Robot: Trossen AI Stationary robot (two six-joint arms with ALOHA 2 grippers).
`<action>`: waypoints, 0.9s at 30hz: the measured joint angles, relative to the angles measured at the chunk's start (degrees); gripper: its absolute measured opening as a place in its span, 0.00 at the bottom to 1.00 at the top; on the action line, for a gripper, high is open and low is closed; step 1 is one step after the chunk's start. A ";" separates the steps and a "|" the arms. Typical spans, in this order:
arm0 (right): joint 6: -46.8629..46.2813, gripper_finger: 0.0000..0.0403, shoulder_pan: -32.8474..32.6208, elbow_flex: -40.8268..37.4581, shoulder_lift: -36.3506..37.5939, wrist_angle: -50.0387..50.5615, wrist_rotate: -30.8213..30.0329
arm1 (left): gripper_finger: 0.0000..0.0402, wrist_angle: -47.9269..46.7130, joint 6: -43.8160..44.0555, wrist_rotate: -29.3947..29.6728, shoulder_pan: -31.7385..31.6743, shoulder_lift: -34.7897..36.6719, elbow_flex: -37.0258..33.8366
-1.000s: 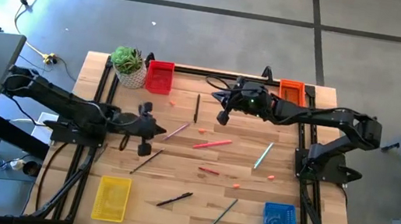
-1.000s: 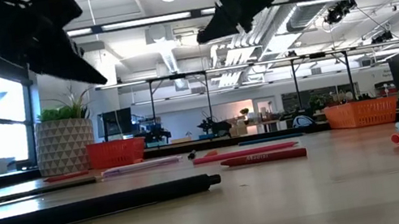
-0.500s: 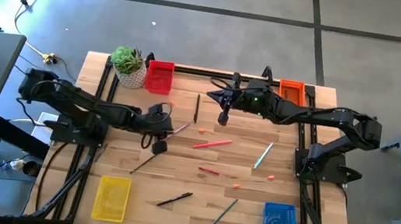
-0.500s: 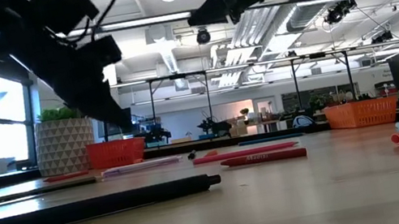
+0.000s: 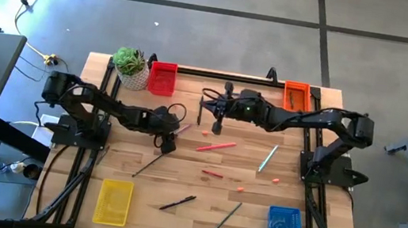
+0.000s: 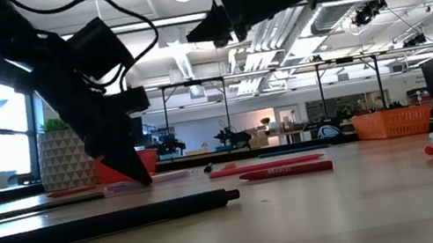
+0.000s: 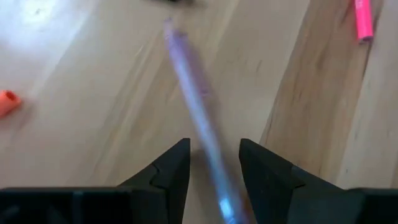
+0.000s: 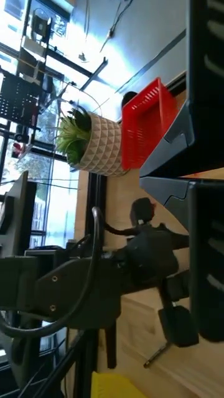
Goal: Sort crayons/erasers/pens/pencils in bins
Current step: Put the purple pen into the blue bin
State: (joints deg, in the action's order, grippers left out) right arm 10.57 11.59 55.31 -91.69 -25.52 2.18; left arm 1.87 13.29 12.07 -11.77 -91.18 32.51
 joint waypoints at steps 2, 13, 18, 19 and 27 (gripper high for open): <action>0.02 0.00 -0.66 0.00 0.58 -0.16 -0.24 | 0.31 0.27 -0.83 -1.15 -0.23 -0.81 0.07; 0.17 0.00 -4.35 0.02 0.81 3.75 -4.71 | 0.04 -0.20 -6.30 -3.84 0.11 -1.22 0.11; -0.17 0.00 -7.64 0.02 1.99 8.39 -9.84 | 0.03 -2.68 -6.97 -2.52 2.18 0.17 -0.07; -0.08 0.00 -8.47 0.02 2.40 9.51 -11.28 | 0.03 -2.88 -6.97 -1.67 2.82 0.33 -0.07; -1.73 0.00 -15.18 0.04 5.36 14.30 -18.85 | 0.02 -6.54 -5.00 0.02 8.32 5.87 -0.44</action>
State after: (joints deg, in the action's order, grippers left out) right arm 8.84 -3.58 55.35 -86.32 -11.21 -16.67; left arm -4.67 8.29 12.09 -3.45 -85.31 32.07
